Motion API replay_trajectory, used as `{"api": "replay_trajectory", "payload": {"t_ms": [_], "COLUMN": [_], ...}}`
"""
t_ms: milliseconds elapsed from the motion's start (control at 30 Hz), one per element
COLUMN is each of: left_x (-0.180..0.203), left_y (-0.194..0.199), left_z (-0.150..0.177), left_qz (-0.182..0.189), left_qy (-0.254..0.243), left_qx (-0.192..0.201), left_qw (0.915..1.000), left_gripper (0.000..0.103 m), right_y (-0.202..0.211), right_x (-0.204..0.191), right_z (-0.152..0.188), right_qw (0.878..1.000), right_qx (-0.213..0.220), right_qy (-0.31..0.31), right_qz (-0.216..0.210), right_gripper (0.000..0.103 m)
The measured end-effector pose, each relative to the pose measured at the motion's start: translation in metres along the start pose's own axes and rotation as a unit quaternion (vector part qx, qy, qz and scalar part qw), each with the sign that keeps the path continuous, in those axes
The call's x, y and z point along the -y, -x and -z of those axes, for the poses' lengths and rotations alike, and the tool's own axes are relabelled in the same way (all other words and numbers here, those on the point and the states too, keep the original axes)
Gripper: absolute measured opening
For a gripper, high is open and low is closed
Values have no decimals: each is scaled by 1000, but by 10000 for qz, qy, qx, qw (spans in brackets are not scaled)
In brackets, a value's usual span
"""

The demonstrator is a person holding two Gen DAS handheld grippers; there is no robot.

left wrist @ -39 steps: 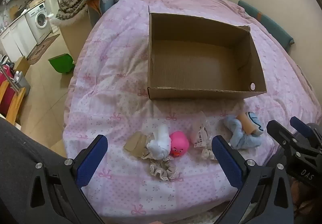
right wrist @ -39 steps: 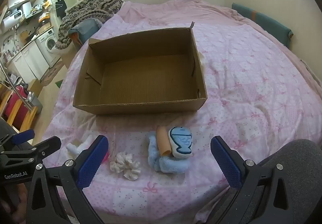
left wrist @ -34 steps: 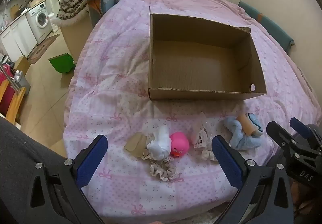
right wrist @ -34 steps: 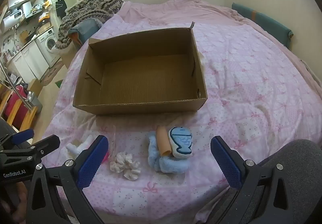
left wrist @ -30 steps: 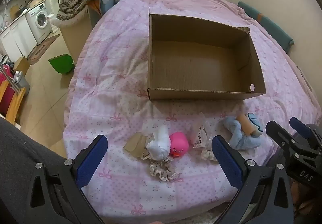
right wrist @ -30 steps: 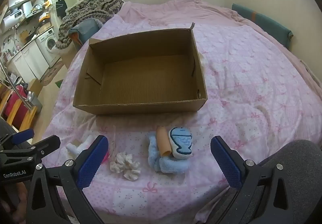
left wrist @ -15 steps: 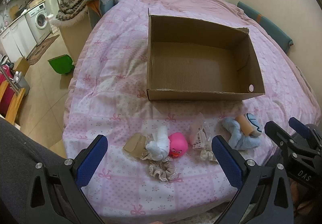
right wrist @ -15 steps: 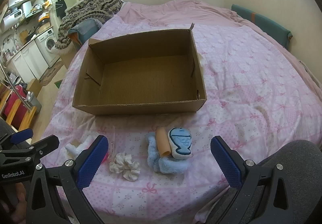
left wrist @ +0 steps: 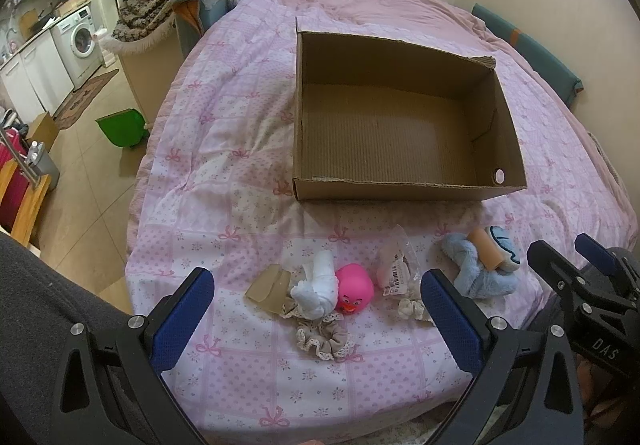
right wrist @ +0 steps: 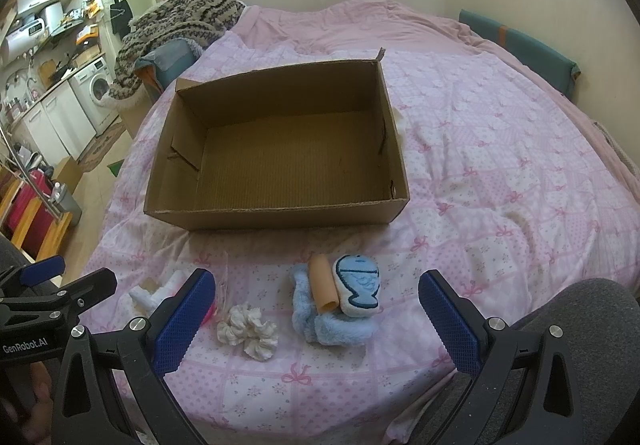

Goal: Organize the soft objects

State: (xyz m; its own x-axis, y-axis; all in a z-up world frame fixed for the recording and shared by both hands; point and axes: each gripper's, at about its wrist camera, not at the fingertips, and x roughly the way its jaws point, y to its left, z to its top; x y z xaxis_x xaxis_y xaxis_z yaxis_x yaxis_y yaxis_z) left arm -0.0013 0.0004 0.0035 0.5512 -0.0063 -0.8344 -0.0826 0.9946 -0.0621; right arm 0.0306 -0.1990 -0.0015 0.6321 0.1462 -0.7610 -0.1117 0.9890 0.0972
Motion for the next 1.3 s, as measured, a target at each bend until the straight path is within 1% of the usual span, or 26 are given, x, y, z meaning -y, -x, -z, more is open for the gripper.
{"api": "replay_trajectory", "payload": {"t_ms": [1300], "left_x": [-2], "left_y": [2], "left_z": [-1], "left_qz": [-6], "left_qy": [26], "left_qx": [31], "left_qw": [10000], "left_gripper": [103], "right_y": [0], "right_x": [-1], "right_z": [1], "right_qw": [10000], "right_qx": [12], "right_qy": [16], "right_qz": [15], "right_gripper": [103]}}
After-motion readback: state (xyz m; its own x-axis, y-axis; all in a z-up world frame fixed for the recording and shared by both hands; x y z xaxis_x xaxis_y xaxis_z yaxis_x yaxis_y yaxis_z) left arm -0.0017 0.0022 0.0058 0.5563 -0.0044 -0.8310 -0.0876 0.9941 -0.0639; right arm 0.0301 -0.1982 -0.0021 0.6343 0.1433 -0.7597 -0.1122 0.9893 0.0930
